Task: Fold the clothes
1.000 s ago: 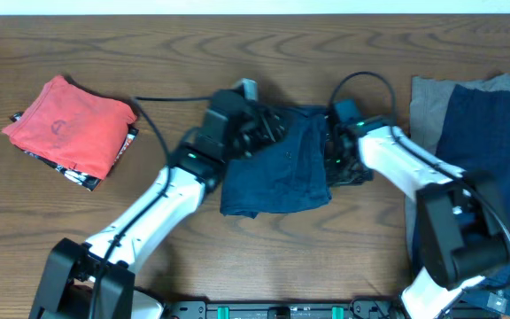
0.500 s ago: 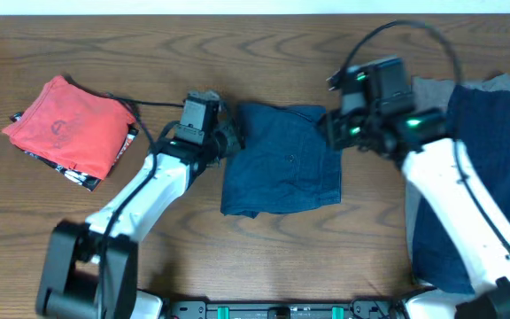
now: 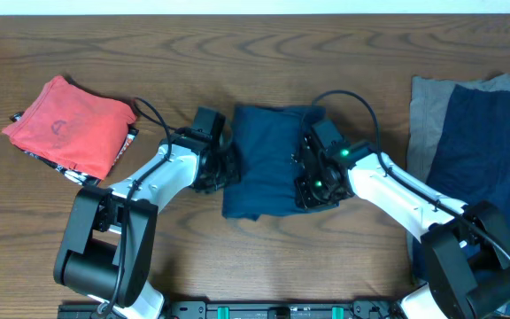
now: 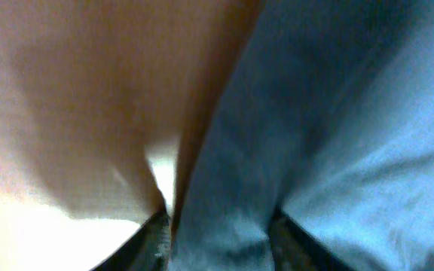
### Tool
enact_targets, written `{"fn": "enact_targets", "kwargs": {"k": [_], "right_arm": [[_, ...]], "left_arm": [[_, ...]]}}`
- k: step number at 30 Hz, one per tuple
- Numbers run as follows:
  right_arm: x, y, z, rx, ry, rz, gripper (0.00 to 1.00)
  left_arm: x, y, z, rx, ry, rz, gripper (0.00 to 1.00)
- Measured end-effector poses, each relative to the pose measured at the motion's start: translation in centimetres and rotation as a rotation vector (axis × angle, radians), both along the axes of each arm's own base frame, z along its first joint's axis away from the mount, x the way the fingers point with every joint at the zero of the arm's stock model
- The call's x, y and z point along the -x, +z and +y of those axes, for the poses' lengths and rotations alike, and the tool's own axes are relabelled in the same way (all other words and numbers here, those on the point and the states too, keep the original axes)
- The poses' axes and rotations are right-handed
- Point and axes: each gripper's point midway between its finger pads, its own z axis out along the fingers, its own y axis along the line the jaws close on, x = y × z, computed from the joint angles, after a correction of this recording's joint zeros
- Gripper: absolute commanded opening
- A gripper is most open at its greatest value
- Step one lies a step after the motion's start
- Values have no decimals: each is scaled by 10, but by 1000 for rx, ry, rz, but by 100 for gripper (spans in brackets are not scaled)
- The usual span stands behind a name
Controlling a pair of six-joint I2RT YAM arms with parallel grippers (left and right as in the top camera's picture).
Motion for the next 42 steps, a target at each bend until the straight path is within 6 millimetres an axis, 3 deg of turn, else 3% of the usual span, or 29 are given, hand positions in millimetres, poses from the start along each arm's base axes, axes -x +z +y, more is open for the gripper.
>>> {"fn": "enact_targets", "kwargs": {"k": [3, 6, 9, 12, 13, 14, 15, 16, 19, 23, 26, 30, 34, 39, 42], "right_arm": [[0, -11, -14, 46, -50, -1, 30], [-16, -16, -27, 45, -121, -42, 32], [-52, -13, -43, 33, -209, -148, 31], [-105, -4, -72, 28, -334, -316, 32], [-114, -2, -80, 28, -361, -345, 32], [-123, 1, -89, 30, -387, -370, 32], [-129, 5, -97, 28, -408, -383, 34], [-134, 9, -101, 24, -414, -392, 36], [-143, 24, -101, 5, -400, -395, 43], [-146, 49, -90, -7, -356, -363, 49], [-141, 61, -78, -10, -314, -333, 51], [-128, 64, -64, -6, -267, -292, 54], [-115, 60, -58, 2, -242, -249, 56], [-107, 57, -59, 14, -235, -216, 58], [-104, 56, -60, 22, -235, -206, 59]], "left_arm": [[30, 2, -5, 39, -18, 130, 28], [51, 6, -15, 82, -42, 211, 24], [68, 13, -27, 113, -81, 258, 24], [77, 29, -40, 135, -131, 236, 25], [77, 36, -43, 145, -146, 208, 28], [75, 43, -45, 148, -156, 175, 41], [71, 51, -44, 144, -166, 124, 62], [64, 61, -42, 134, -163, 60, 73], [33, 83, -32, 89, -147, -145, 81], [-24, 111, -20, 47, -146, -438, 81], [-57, 119, -14, 35, -179, -575, 82], [-76, 98, -13, 47, -267, -577, 94], [-91, 66, -23, 118, -354, -501, 96], [-117, 52, -44, 238, -411, -474, 96], [-120, 43, -57, 323, -429, -442, 96]]}}
